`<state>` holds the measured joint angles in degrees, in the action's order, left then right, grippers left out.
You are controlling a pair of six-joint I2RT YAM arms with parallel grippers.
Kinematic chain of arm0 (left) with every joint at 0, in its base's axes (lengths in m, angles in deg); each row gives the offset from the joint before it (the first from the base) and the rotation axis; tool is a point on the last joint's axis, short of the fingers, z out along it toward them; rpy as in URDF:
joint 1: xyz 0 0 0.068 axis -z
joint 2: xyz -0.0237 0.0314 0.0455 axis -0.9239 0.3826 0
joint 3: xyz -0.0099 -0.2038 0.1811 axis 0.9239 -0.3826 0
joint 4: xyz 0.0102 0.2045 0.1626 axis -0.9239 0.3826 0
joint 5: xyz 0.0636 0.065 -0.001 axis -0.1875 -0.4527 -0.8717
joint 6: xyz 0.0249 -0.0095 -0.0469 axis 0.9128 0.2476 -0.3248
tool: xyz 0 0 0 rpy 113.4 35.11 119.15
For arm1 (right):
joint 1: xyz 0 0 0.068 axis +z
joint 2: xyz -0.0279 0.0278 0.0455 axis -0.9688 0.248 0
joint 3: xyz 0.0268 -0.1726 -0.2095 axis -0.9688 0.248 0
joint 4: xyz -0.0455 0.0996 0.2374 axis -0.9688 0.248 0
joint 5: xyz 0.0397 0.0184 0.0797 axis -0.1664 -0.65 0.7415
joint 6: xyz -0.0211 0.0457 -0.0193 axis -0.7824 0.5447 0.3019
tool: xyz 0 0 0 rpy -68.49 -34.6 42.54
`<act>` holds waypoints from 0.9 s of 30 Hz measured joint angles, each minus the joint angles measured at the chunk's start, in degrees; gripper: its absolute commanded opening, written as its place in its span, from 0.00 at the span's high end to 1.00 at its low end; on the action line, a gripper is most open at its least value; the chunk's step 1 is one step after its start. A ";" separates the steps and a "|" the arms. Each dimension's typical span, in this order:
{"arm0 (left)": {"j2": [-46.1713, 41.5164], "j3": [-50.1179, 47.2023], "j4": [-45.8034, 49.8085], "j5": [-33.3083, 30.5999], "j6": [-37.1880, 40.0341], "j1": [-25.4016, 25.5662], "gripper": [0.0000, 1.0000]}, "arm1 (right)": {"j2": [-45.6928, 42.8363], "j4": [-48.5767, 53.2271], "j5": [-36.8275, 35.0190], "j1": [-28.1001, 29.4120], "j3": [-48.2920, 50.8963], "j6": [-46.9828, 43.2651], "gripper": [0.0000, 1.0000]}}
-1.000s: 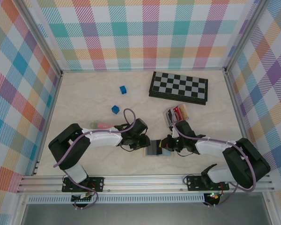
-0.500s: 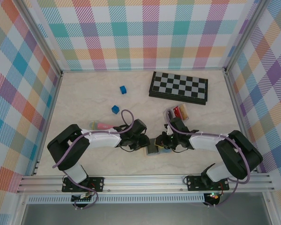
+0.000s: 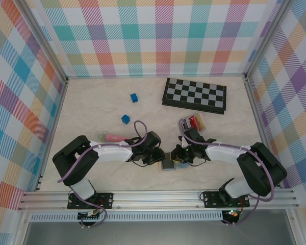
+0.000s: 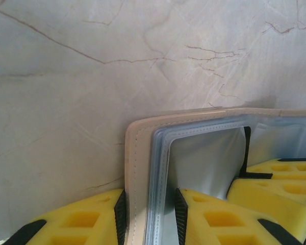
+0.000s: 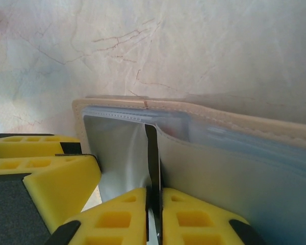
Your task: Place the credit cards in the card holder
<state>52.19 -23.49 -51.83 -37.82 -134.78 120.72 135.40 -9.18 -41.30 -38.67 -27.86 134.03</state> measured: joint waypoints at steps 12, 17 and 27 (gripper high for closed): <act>0.39 0.24 0.42 -0.20 0.00 0.00 0.73 | -4.20 12.28 -8.02 1.18 -4.20 -3.89 0.69; 0.94 0.63 -0.04 0.00 0.02 0.02 0.73 | -3.39 16.13 -11.13 0.46 -4.22 -5.77 0.70; 1.07 1.01 0.39 -0.11 0.55 0.02 0.72 | -2.38 26.43 -20.09 -0.39 -9.09 -9.75 0.60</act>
<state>53.26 -22.49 -51.44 -37.93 -134.24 120.74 133.02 17.24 -61.39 -39.06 -36.95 124.28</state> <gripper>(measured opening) 0.271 0.356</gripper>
